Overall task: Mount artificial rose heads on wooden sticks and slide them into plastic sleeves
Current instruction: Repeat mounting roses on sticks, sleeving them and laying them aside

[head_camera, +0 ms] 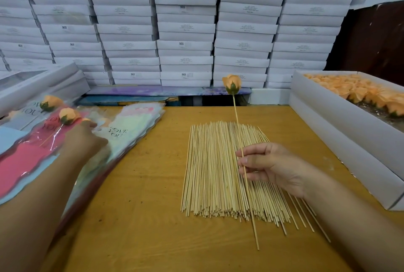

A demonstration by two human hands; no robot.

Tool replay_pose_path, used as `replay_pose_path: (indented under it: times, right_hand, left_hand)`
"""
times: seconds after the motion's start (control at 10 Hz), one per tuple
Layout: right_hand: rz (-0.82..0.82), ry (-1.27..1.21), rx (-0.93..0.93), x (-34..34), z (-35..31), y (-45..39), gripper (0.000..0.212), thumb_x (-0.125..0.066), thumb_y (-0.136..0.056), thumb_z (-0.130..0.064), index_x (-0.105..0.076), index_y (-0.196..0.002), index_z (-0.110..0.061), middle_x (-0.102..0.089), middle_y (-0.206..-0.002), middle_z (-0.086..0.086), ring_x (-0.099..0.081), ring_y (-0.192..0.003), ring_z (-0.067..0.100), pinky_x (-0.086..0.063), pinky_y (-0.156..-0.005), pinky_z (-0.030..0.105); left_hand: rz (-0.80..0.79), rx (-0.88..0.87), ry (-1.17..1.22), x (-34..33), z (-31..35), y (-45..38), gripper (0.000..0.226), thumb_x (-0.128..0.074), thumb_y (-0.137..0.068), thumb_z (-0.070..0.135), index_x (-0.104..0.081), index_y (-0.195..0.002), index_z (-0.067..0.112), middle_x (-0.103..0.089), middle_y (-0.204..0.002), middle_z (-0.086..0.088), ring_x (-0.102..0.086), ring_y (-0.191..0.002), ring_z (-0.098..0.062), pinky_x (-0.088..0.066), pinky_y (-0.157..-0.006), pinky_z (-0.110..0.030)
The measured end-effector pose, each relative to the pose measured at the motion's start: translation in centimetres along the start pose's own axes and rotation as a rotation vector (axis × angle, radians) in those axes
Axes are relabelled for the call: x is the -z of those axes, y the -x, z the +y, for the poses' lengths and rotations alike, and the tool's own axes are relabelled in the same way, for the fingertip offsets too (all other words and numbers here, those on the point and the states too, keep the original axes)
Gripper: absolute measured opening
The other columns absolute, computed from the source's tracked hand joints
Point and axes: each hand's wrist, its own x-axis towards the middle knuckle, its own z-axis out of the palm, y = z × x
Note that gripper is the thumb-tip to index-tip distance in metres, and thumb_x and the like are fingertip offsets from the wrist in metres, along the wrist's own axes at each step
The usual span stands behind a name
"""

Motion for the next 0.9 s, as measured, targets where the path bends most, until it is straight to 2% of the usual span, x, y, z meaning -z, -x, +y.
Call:
replay_pose_path:
  times: [0.1, 0.2, 0.3, 0.4, 0.5, 0.6, 0.7, 0.8, 0.9]
  right_hand:
    - [-0.003, -0.002, -0.001, 0.0, -0.1, 0.0, 0.04, -0.078, -0.065, -0.003, -0.071, -0.104, 0.003, -0.074, -0.087, 0.018, -0.073, -0.074, 0.022, -0.06, -0.058, 0.025]
    - [-0.01, -0.002, -0.003, 0.1, -0.1, 0.1, 0.038, -0.077, -0.066, -0.002, -0.071, -0.103, 0.003, -0.074, -0.087, 0.018, -0.073, -0.074, 0.023, -0.06, -0.058, 0.025]
    - [-0.01, 0.005, -0.008, 0.0, -0.1, 0.1, 0.038, -0.077, -0.066, -0.002, -0.071, -0.103, 0.003, -0.074, -0.087, 0.018, -0.073, -0.074, 0.023, -0.061, -0.058, 0.026]
    - [-0.013, 0.004, -0.013, -0.1, -0.1, 0.1, 0.038, -0.077, -0.065, -0.002, -0.071, -0.102, 0.003, -0.074, -0.086, 0.018, -0.073, -0.073, 0.023, -0.061, -0.058, 0.026]
    - [-0.014, 0.003, -0.024, -0.2, -0.2, 0.2, 0.039, -0.077, -0.064, -0.002, -0.071, -0.103, 0.003, -0.074, -0.087, 0.017, -0.073, -0.074, 0.022, -0.061, -0.059, 0.026]
    - [-0.007, 0.015, -0.027, -0.2, -0.3, 0.3, 0.042, -0.077, -0.065, -0.004, -0.07, -0.106, 0.002, -0.076, -0.098, 0.017, -0.074, -0.077, 0.021, -0.061, -0.06, 0.025]
    - [-0.012, 0.01, -0.02, -0.3, -0.3, 0.4, 0.04, -0.075, -0.068, -0.004, -0.07, -0.108, 0.001, -0.076, -0.106, 0.015, -0.075, -0.079, 0.02, -0.059, -0.06, 0.023]
    - [-0.02, -0.023, -0.013, -0.4, -0.3, 0.4, 0.035, -0.076, -0.069, -0.004, -0.073, -0.103, 0.0, -0.075, -0.109, 0.017, -0.075, -0.078, 0.02, -0.059, -0.06, 0.024]
    - [-0.046, -0.084, -0.007, -0.5, -0.4, 0.5, 0.023, -0.078, -0.068, -0.004, -0.079, -0.09, -0.005, -0.074, -0.108, 0.019, -0.074, -0.076, 0.02, -0.059, -0.06, 0.024]
  left_hand:
    - [-0.046, 0.049, 0.112, 0.1, 0.8, 0.4, 0.046, -0.071, -0.087, 0.006, -0.06, -0.131, 0.001, -0.065, -0.118, -0.02, -0.061, -0.101, -0.035, -0.048, -0.078, -0.037]
    - [-0.129, 0.145, 0.267, 0.5, 1.4, 0.6, 0.034, -0.072, -0.088, 0.007, -0.067, -0.121, 0.005, -0.063, -0.095, -0.012, -0.058, -0.081, -0.027, -0.048, -0.066, -0.033]
    - [-0.245, 0.196, 0.404, 1.0, 2.0, 0.3, 0.05, -0.071, -0.089, 0.002, -0.059, -0.136, 0.013, -0.06, -0.124, -0.022, -0.061, -0.094, -0.035, -0.053, -0.07, -0.039]
    - [-0.341, 0.184, 0.507, 0.9, 2.9, 1.0, 0.045, -0.066, -0.091, 0.0, -0.063, -0.128, 0.026, -0.06, -0.128, -0.015, -0.065, -0.093, -0.033, -0.055, -0.053, -0.033]
    - [-0.4, 0.151, 0.563, 0.4, 4.0, 2.6, 0.042, -0.069, -0.091, 0.002, -0.066, -0.122, 0.029, -0.066, -0.116, -0.011, -0.07, -0.087, -0.032, -0.058, -0.052, -0.033]
    - [-0.442, 0.145, 0.682, -0.3, 5.5, 5.4, 0.032, -0.073, -0.086, 0.004, -0.071, -0.108, 0.028, -0.071, -0.112, -0.018, -0.071, -0.09, -0.036, -0.059, -0.071, -0.041]
    - [-0.556, 0.152, 0.829, -1.2, 7.3, 8.6, 0.032, -0.07, -0.088, 0.0, -0.069, -0.11, 0.022, -0.078, -0.097, -0.015, -0.074, -0.072, -0.029, -0.061, -0.06, -0.038]
    - [-0.672, 0.191, 0.963, -2.1, 8.7, 11.8, 0.034, -0.066, -0.088, -0.005, -0.065, -0.113, 0.018, -0.078, -0.092, -0.015, -0.074, -0.062, -0.027, -0.058, -0.047, -0.034]
    - [-0.735, 0.198, 0.999, -3.1, 9.4, 14.4, 0.035, -0.067, -0.086, -0.008, -0.065, -0.113, 0.015, -0.078, -0.096, -0.016, -0.075, -0.067, -0.028, -0.059, -0.05, -0.033]
